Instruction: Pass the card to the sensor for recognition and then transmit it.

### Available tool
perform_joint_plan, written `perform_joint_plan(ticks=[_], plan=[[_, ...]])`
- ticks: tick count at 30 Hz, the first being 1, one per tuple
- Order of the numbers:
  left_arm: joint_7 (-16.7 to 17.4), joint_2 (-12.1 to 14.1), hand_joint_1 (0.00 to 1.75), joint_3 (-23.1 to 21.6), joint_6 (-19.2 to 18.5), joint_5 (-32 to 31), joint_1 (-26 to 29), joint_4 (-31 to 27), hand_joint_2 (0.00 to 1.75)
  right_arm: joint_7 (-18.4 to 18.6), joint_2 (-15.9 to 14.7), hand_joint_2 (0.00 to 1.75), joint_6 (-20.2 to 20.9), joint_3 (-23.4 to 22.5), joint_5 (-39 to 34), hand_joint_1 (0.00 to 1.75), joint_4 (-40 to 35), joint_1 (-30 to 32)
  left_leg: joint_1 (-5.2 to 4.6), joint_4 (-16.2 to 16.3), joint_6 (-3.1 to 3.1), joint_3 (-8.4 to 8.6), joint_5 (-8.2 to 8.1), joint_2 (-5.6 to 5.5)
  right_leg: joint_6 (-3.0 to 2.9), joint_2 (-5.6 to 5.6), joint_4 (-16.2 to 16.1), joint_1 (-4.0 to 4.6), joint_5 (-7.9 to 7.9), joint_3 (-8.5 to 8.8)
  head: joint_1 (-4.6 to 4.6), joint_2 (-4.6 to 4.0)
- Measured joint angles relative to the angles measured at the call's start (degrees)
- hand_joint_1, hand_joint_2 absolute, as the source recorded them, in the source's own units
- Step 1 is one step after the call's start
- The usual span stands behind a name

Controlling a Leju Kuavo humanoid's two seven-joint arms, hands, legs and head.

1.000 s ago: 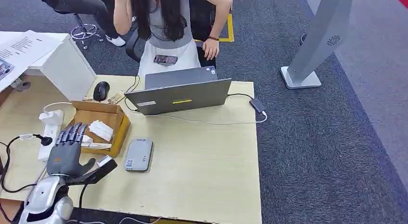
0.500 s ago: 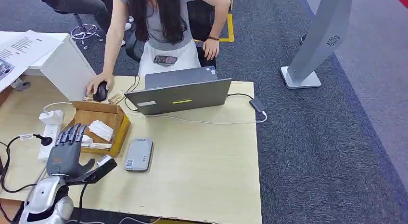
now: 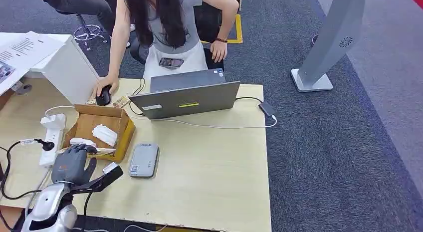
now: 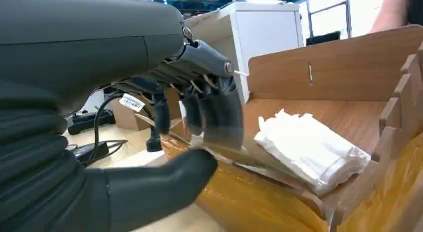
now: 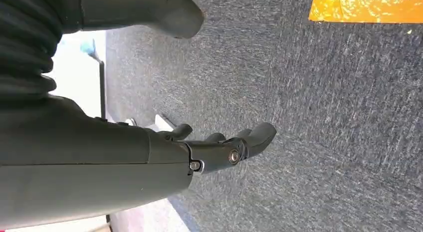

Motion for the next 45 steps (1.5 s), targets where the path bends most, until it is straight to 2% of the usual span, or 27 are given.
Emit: perform_joint_plan(ticks=[25,41,45], plan=[[-0.42,0.46,1.75,0.0,-0.98,0.98,0.0,0.0,1.75,-0.39,0.0,1.75,0.0,-0.7,0.85,0.0,0.0,0.03,-0.02,0.0,0.01,0.01,0.0,0.0,0.0,0.0,0.0,-0.02,0.0,0.01,0.0,0.0],[-1.77,0.46,1.75,-0.15,1.33,0.85,-3.76,-0.04,1.75,-1.31,0.0,1.75,0.15,-1.16,1.77,0.0,0.0,-0.01,-0.02,0.01,0.0,0.03,0.0,0.0,0.0,0.01,0.0,-0.02,0.0,-0.01,0.0,0.0],[-1.88,0.5,1.75,-0.15,3.17,0.55,-5.53,0.64,1.75,-1.75,0.0,1.75,0.2,-1.18,2.54,0.0,0.0,-0.06,-0.02,0.02,0.0,0.01,0.0,-0.03,0.0,-0.02,0.0,-0.02,0.0,-0.02,0.0,0.0]])
